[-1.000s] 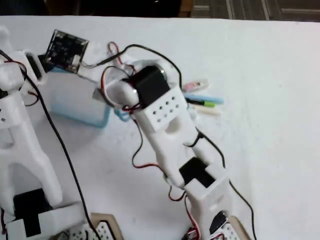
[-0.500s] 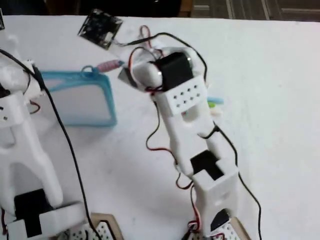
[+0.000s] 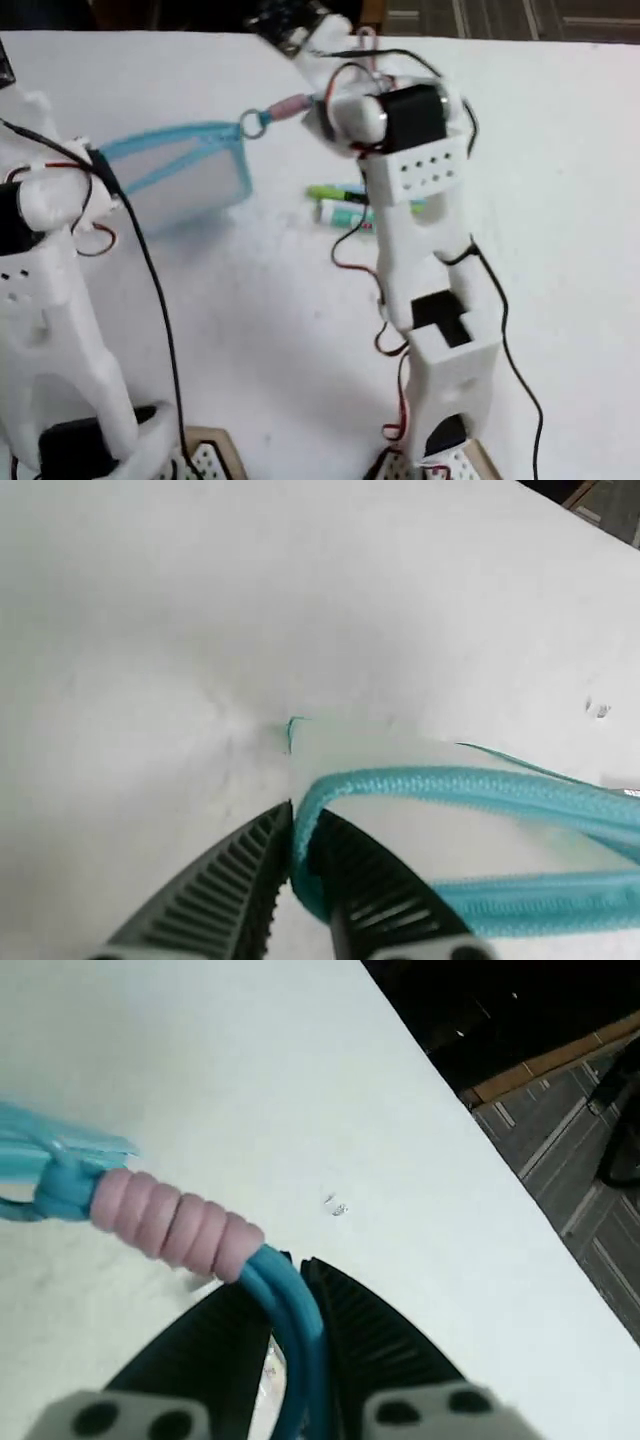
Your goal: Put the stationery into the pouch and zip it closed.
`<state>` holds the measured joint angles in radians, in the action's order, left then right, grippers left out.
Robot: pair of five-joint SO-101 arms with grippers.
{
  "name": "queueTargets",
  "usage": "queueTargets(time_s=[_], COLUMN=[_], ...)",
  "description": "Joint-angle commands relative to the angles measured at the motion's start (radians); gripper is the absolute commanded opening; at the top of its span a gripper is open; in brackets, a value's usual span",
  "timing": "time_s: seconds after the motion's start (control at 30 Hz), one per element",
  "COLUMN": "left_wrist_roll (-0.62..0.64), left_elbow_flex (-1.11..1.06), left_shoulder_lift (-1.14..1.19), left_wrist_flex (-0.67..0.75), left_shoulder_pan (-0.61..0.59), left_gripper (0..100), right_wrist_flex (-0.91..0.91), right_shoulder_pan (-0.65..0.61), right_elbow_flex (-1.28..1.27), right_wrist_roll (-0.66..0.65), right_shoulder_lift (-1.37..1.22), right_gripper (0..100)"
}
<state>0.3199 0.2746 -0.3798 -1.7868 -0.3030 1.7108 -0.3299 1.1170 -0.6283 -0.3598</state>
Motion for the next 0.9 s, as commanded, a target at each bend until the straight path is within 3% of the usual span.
queueTargets(time_s=[0.0,0.57,0.7,0.87], left_wrist_roll=[0.038,0.021,0.023,0.026], left_elbow_flex=[0.003,-0.110,-0.104,-0.048], left_shoulder_lift=[-0.033,0.162,0.165,0.168], left_wrist_flex=[-0.002,0.002,0.014,0.012], left_shoulder_pan=[-0.035,-0.036,-0.038,-0.041], left_gripper=[2,2,2,2], right_wrist_flex=[-0.007,0.053,0.058,0.059], right_shoulder_pan=[0.081,0.116,0.084,0.045], right_elbow_flex=[0.026,0.025,0.023,-0.060], right_wrist_roll=[0.006,0.000,-0.003,-0.152], right_shoulder_lift=[0.004,-0.053,-0.031,0.084], right_gripper=[1.9,2.6,13.5,15.8])
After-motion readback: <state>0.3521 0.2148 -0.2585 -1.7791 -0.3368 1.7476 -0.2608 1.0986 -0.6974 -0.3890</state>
